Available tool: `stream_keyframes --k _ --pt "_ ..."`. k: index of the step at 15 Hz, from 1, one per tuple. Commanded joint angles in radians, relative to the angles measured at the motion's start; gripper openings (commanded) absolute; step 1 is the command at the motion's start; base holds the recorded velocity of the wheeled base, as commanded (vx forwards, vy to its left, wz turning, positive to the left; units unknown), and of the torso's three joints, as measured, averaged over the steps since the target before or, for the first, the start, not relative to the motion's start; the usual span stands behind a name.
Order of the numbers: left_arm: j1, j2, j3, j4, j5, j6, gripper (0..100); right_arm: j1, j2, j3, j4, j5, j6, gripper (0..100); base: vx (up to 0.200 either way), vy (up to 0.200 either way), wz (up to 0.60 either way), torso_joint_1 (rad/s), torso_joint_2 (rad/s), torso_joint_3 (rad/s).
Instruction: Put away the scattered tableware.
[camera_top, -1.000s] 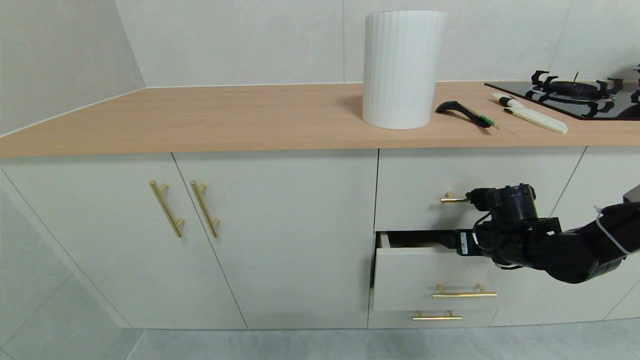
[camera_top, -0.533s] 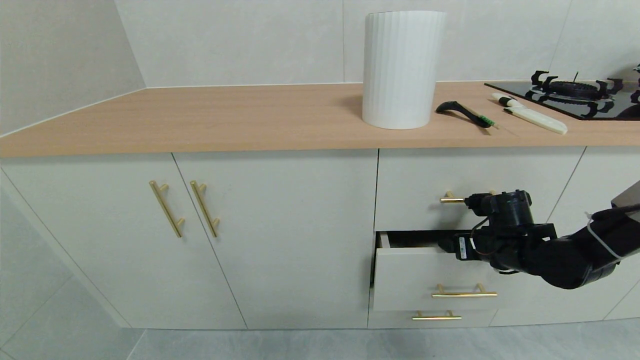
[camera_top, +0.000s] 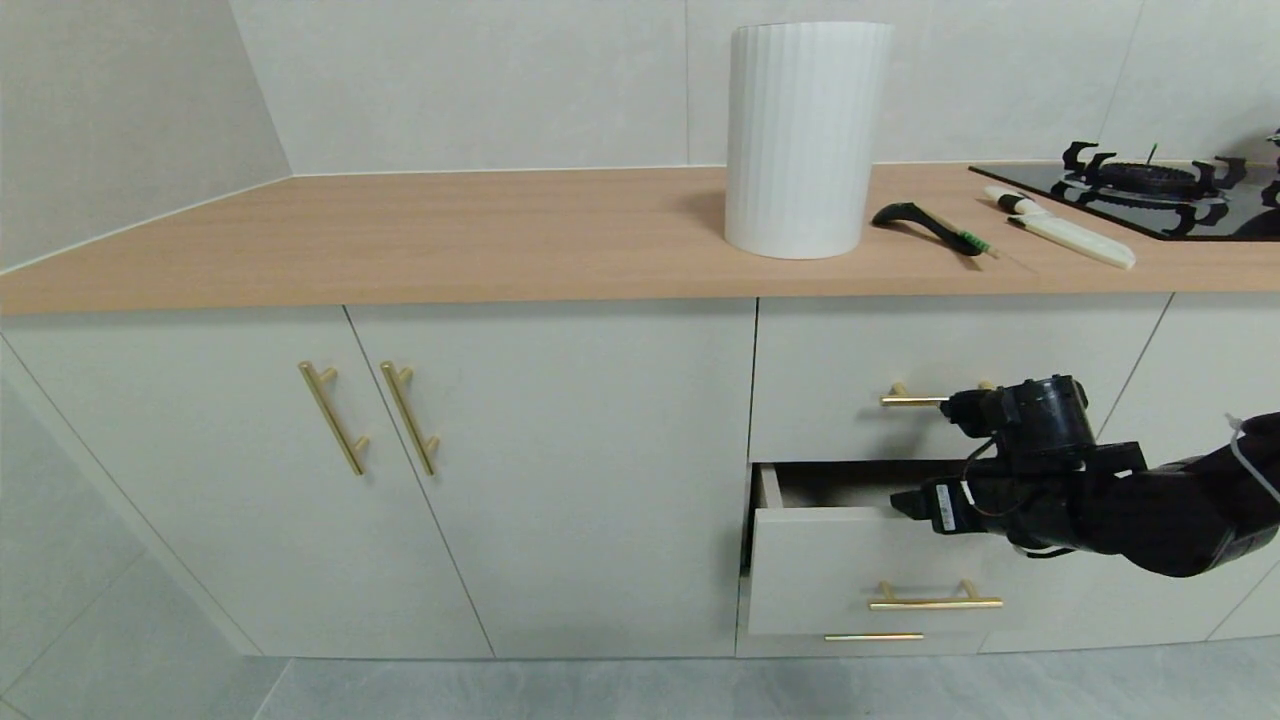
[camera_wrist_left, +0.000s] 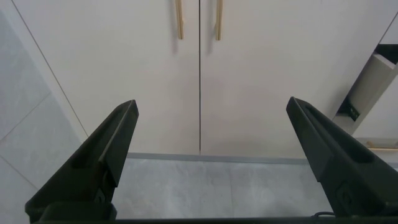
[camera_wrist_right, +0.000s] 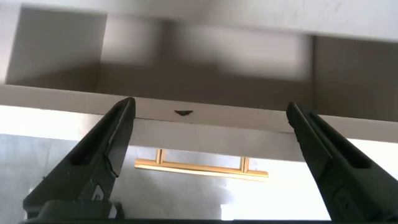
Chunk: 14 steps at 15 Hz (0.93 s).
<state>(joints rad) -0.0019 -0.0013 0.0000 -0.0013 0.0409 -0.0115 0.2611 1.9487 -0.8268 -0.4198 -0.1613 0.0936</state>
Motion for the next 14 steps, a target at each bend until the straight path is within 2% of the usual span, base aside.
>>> stream_keyframes --k 1,9,14 --pt "0.0 0.001 0.0 0.0 0.001 0.001 100 0.0 -0.024 -0.002 0.019 0.008 -0.005 100 0.0 0.0 0.0 0.0 0.0 0.0" --pt "0.0 0.001 0.0 0.0 0.001 -0.001 100 0.0 -0.063 0.003 0.176 0.017 -0.026 100 0.0 0.0 0.0 0.0 0.0 0.0" --pt "0.0 0.001 0.0 0.0 0.001 -0.001 100 0.003 -0.086 -0.018 0.335 0.019 -0.026 100 0.0 0.0 0.0 0.0 0.0 0.0"
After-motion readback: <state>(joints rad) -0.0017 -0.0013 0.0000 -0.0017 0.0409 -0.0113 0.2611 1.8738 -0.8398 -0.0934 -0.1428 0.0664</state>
